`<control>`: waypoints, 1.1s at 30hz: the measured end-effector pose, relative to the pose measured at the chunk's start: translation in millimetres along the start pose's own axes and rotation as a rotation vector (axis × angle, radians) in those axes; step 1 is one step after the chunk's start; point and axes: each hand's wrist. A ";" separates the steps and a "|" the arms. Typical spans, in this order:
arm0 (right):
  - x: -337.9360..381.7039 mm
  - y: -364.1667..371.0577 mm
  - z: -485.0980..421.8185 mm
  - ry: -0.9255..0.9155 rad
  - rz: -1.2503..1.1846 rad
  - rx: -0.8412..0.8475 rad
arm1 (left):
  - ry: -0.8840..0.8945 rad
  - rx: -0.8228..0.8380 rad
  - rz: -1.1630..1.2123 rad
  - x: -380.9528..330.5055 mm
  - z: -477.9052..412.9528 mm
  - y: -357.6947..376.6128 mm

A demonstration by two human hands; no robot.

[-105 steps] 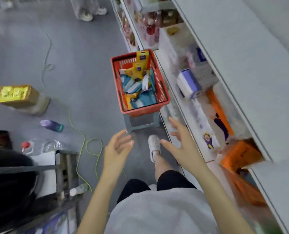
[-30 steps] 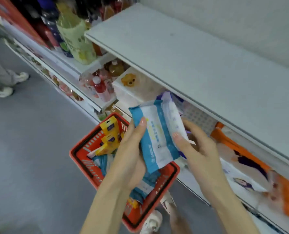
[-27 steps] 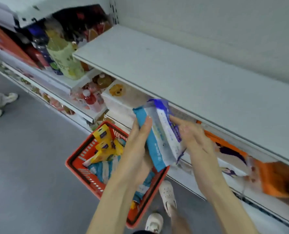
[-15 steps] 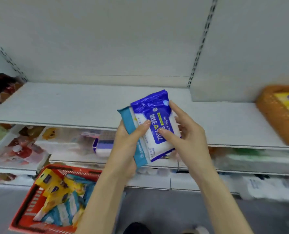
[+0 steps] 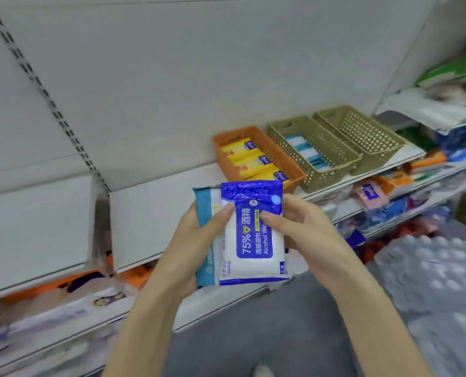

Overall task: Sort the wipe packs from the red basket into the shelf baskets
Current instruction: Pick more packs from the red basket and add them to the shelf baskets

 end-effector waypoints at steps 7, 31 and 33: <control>-24.8 -108.1 -33.0 0.151 -0.069 -0.118 | -0.144 -0.062 0.032 31.2 -64.1 90.2; -36.6 -404.1 -288.4 0.227 -0.511 -0.632 | -0.147 -0.203 -0.119 44.3 -343.6 261.5; -39.3 -421.7 -323.2 0.252 -0.480 -0.593 | -0.112 -0.302 -0.116 47.4 -356.0 269.1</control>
Point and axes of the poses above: each hand's wrist, its own z-axis away from the middle knuckle, its own y-axis out of the palm, x = y × z, and after that the axes turned 5 degrees about z, right-handed
